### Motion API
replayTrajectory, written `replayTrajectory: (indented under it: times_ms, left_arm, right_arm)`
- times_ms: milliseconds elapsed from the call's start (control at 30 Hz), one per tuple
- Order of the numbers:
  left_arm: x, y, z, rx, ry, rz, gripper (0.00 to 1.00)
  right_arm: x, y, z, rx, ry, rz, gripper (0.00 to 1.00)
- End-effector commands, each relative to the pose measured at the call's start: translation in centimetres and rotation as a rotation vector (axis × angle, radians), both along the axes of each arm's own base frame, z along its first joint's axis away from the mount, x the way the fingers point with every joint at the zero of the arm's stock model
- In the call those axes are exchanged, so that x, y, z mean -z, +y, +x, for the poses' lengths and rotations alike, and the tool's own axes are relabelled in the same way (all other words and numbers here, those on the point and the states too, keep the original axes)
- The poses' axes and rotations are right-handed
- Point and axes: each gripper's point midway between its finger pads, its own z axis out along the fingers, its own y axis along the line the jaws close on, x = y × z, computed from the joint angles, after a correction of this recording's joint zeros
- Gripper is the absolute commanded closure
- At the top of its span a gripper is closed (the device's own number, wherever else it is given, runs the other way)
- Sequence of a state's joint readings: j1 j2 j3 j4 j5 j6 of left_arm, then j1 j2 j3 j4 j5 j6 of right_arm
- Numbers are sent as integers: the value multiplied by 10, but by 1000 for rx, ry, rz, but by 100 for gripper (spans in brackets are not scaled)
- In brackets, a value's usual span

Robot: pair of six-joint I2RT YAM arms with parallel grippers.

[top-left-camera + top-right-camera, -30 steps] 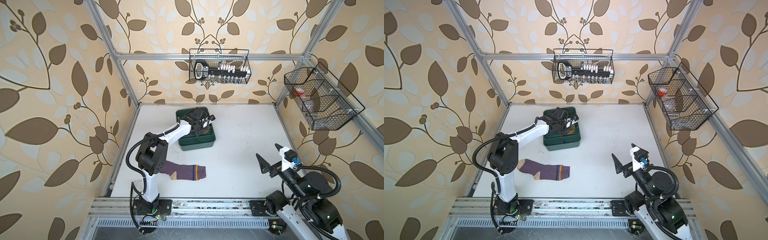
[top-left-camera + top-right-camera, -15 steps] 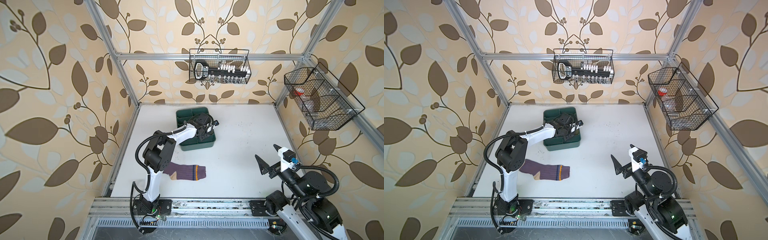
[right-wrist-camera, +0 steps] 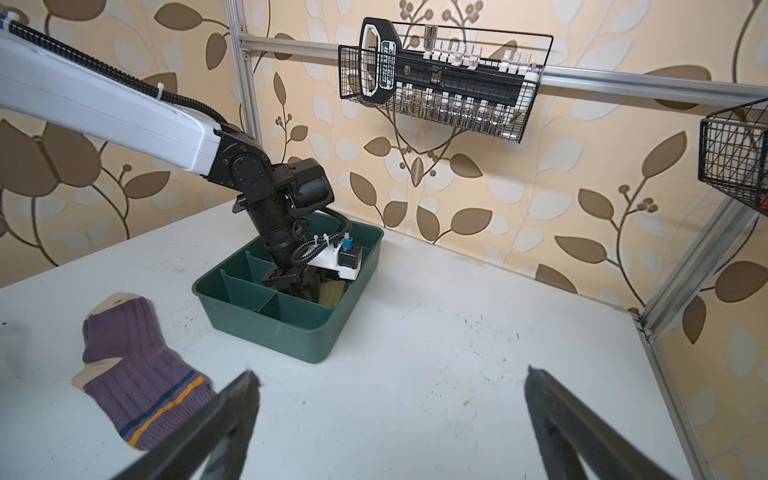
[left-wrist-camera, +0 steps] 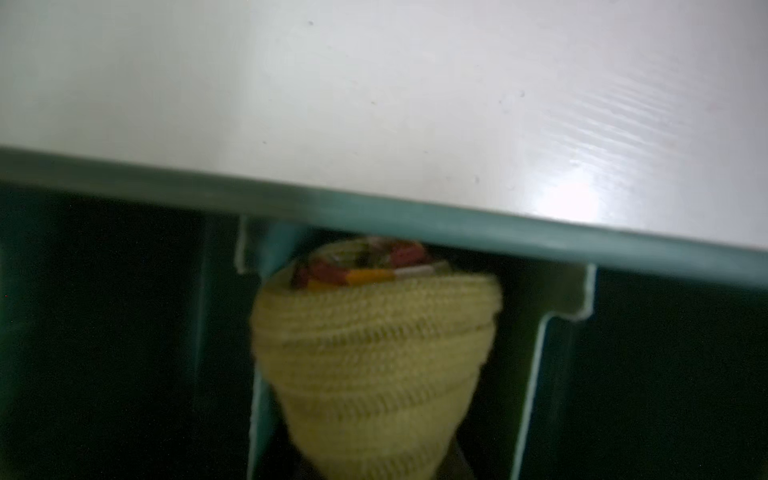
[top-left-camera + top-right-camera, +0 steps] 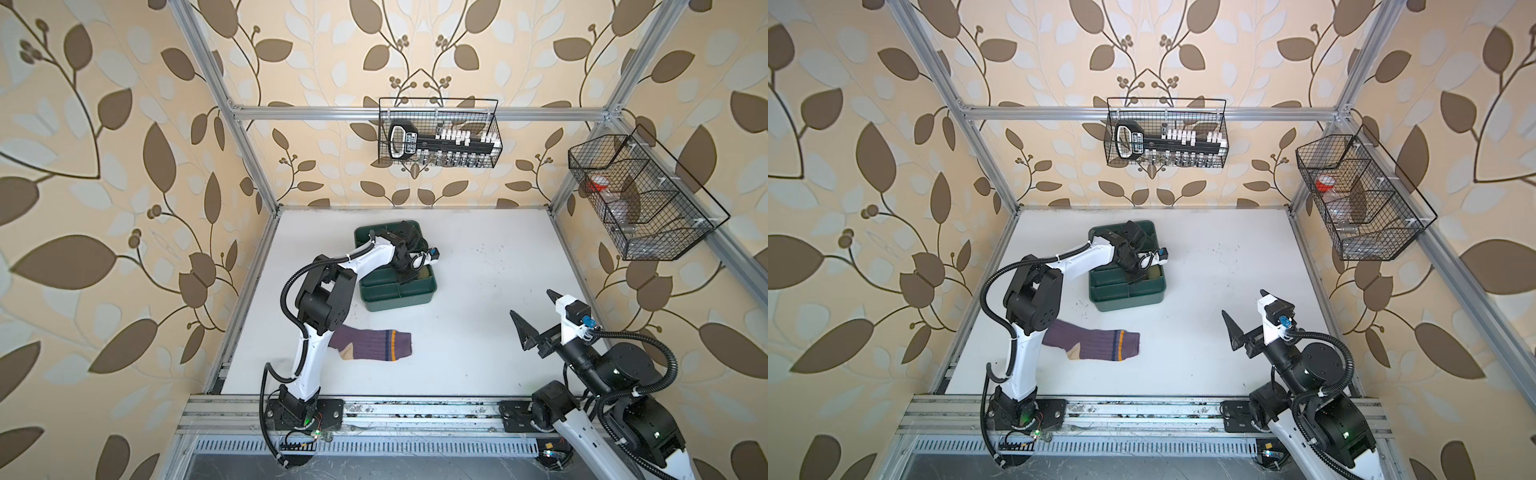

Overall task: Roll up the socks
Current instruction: 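Lower the rolled sock into a tray compartment with the left gripper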

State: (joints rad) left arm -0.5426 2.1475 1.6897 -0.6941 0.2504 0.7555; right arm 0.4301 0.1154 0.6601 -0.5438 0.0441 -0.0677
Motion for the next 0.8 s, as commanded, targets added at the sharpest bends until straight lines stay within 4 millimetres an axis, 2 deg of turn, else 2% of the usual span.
replayTrajectory:
  times_ms: [0,167,333,500,767]
  left_arm:
    - [33,17,-30,42,124,97,100]
    - [43,22,-29,25,105,122,92]
    - [45,18,-31,26,71,130,75]
    - [35,9,-30,56,25,117,65]
    - [15,3,-30,118,-13,120,53]
  right_arm:
    - [2,0,-6,-10,9,20,0]
    - [-1,-3,-6,0,10,28,0]
    - [-6,-11,-4,50,-7,38,0]
    - [-10,-12,-8,48,-16,46,0]
    - [-17,-12,-13,33,-48,42,0]
